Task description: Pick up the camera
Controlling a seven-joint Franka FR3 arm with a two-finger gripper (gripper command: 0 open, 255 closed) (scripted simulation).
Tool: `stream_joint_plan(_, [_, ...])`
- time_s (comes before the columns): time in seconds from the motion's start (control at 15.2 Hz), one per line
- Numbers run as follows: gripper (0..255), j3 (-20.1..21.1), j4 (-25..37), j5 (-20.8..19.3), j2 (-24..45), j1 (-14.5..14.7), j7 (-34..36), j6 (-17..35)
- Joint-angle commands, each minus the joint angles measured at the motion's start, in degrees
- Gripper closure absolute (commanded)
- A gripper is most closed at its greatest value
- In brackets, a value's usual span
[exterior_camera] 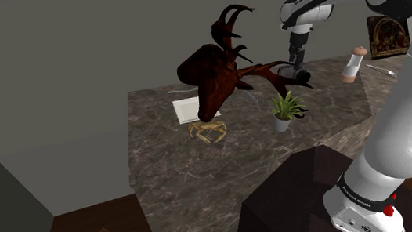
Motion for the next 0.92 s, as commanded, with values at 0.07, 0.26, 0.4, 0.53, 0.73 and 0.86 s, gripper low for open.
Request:
stream_joint_plan(0.07, [0,0.5,7.4,5.5,8.5,-3.1,-7.9,-0.4])
stream_joint_plan(0.26, [0,2.3,15.9,9.6,16.4,-7.0,-13.6,-1.9])
stream_joint_plan(0.4, [0,2.8,16.7,10.2,17.7,-7.8,-14.3,-1.5])
stream_joint_plan(0.53, [0,3.0,15.9,10.5,18.3,-7.9,-14.5,-0.2])
stream_joint_plan(0.73, [0,3.4,14.8,11.1,19.2,-8.0,-14.7,1.7])
stream_joint_plan(0.86, [0,3.6,14.3,11.4,19.7,-8.1,-14.9,2.6])
